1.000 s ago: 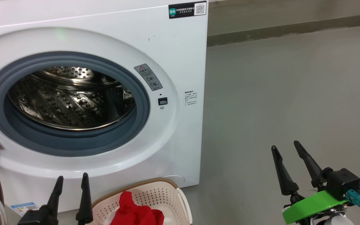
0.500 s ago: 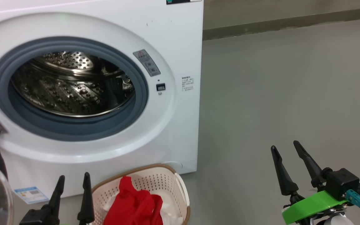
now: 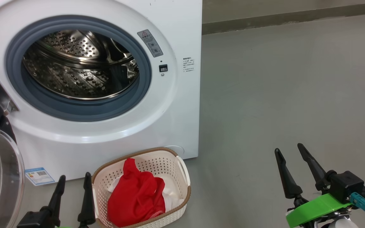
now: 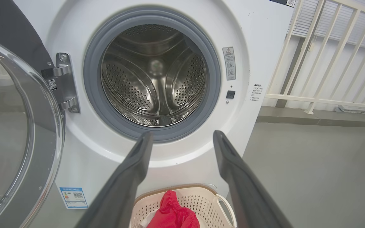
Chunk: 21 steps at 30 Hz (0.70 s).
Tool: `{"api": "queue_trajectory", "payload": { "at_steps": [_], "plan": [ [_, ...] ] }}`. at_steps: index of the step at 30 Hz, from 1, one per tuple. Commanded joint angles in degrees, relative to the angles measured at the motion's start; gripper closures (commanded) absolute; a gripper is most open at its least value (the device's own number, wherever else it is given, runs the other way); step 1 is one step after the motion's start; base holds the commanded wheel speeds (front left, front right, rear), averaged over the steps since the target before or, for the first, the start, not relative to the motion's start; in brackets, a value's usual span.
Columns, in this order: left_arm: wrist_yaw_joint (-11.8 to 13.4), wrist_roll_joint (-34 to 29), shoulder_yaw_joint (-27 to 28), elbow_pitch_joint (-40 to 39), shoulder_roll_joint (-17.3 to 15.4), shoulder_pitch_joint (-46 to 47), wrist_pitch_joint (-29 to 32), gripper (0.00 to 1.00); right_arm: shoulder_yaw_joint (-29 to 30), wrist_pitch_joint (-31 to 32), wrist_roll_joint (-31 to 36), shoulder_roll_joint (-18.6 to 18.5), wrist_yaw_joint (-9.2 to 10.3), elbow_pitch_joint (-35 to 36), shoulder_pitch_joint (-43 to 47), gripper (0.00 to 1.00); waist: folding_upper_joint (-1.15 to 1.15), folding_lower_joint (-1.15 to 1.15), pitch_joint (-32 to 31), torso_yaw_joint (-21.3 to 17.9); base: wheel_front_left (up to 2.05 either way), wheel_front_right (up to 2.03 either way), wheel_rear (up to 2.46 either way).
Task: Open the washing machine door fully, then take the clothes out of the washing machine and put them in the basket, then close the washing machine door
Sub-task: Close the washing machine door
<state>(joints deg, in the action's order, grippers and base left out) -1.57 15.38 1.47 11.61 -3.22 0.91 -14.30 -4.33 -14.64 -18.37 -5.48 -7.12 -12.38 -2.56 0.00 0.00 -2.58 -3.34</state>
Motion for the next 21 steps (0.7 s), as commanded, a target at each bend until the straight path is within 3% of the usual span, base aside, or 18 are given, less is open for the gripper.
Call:
{"api": "queue_trajectory", "payload": {
  "at_steps": [1,11,21],
  "plan": [
    [-0.19,-0.04,1.86,-1.22,-0.92,0.55,-0.70,0.00,-1.18,-0.36,-0.01,-0.70,-0.36,1.23,-1.65,0.00,0.00,0.00,-0.09,0.12,-0.16,0.16,0.00],
    [0.59,-1.22,2.01,-1.62,-0.74,0.49,-0.70,0.00,-1.27,-0.36,0.01,-0.72,-0.36,1.42,-1.46,0.00,0.00,0.00,-0.09,0.89,0.00,0.00,0.00],
    [1.30,-2.01,1.95,-2.59,-0.49,0.45,-0.70,0.00,-1.68,-0.36,-0.05,-0.89,-0.36,1.65,-1.12,0.00,0.00,0.00,-0.09,6.31,0.00,0.00,0.00]
  ]
}}
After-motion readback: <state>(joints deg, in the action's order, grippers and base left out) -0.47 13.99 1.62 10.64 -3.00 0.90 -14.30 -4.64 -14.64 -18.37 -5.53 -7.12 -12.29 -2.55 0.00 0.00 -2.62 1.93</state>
